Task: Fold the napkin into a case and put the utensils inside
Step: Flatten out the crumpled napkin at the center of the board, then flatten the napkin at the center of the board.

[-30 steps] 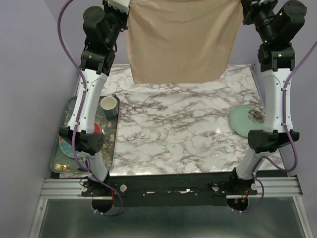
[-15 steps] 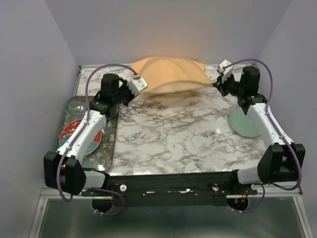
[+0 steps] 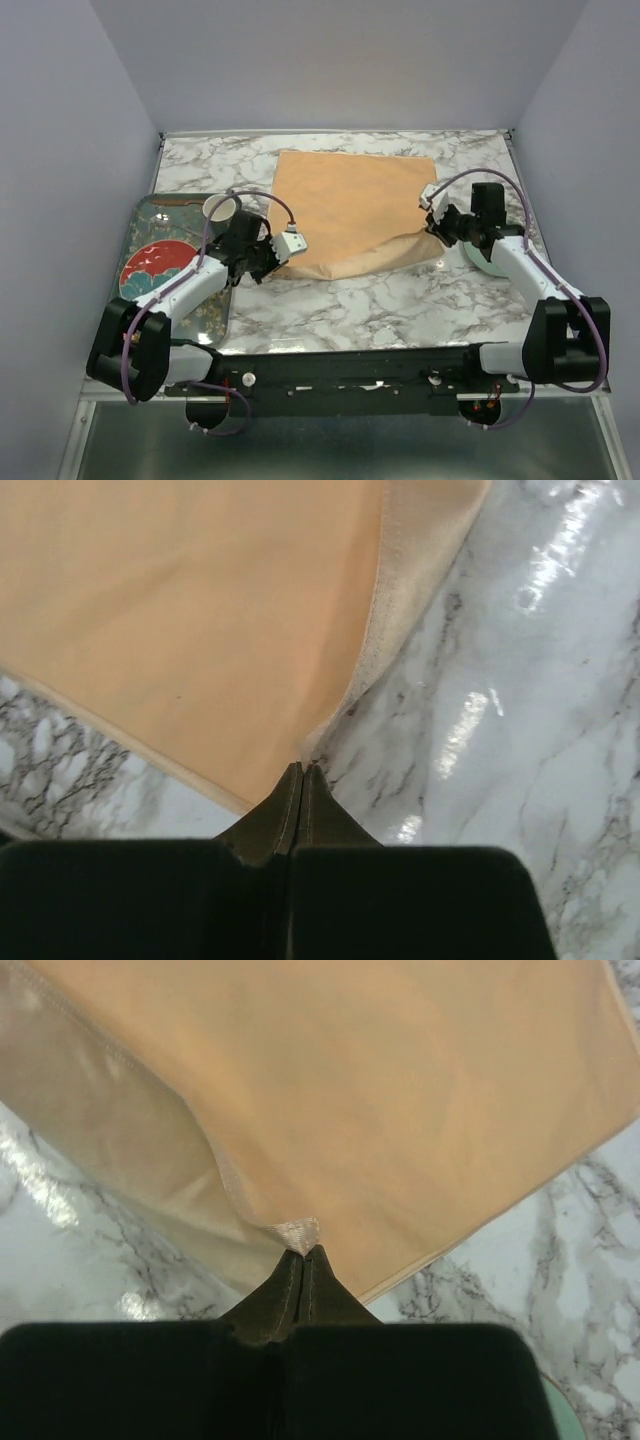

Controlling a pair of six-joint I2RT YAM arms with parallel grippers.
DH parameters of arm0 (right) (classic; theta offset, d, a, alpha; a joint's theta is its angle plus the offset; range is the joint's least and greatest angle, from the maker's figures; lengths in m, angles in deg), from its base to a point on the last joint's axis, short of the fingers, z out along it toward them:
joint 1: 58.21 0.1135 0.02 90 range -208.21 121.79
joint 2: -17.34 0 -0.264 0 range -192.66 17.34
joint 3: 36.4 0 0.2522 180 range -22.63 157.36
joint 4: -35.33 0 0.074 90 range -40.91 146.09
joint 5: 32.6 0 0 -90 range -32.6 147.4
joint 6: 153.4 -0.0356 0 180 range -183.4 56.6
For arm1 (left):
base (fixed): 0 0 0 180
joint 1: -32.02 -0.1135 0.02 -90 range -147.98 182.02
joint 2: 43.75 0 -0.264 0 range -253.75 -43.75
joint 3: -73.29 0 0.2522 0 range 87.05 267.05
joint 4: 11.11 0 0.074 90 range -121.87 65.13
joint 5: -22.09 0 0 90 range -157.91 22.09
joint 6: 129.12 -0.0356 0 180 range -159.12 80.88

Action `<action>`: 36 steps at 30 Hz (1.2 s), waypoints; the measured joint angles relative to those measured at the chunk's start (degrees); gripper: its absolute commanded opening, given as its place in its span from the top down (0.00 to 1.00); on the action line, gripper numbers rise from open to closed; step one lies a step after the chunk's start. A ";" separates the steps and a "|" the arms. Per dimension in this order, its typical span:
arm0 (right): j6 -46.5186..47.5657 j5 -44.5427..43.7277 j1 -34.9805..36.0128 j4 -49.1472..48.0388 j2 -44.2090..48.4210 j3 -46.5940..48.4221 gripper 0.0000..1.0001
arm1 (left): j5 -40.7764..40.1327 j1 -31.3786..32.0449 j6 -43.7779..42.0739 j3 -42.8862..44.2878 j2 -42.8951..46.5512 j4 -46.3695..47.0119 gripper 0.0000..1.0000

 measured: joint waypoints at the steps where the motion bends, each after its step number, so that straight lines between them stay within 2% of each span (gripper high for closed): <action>1: 1.31 -0.02 0.00 1.22 0.17 -0.96 0.99 | -0.02 1.29 0.02 -0.92 0.13 -0.11 0.98; 6: 8.35 -0.04 -0.02 7.63 4.68 -6.51 0.99 | -0.09 6.95 -0.39 -4.66 3.78 -2.80 0.98; 9: 13.81 -0.09 -0.02 11.72 10.36 -10.62 0.86 | -0.15 10.47 -1.16 -6.56 8.31 -5.40 0.87; 10: 15.80 -0.11 -0.02 13.29 12.22 -11.91 0.74 | -0.17 11.39 -1.53 -6.95 9.20 -6.21 0.75; 13: 22.60 -0.90 -0.02 16.55 17.09 -15.39 0.51 | -0.17 13.84 -3.48 -8.22 12.22 -10.08 0.52; 14: 25.27 -1.66 -0.02 18.43 19.02 -16.96 0.51 | -0.28 14.34 -4.37 -8.68 12.98 -11.19 0.49; 20: 34.16 -5.88 -0.02 27.96 24.83 -19.19 0.51 | -0.26 14.95 -11.02 -8.76 19.15 -22.27 0.48; 24: 33.99 -8.07 -0.02 34.69 24.00 -14.75 0.46 | -0.31 14.84 -11.39 -5.31 19.71 -26.64 0.48; 30: 22.88 -5.77 -0.02 41.40 9.88 5.05 0.45 | 0.09 11.85 -5.62 0.46 12.81 -25.22 0.48; 36: 10.16 -3.17 -0.02 41.18 0.85 11.37 0.48 | -0.07 7.72 2.27 4.20 5.05 -20.41 0.47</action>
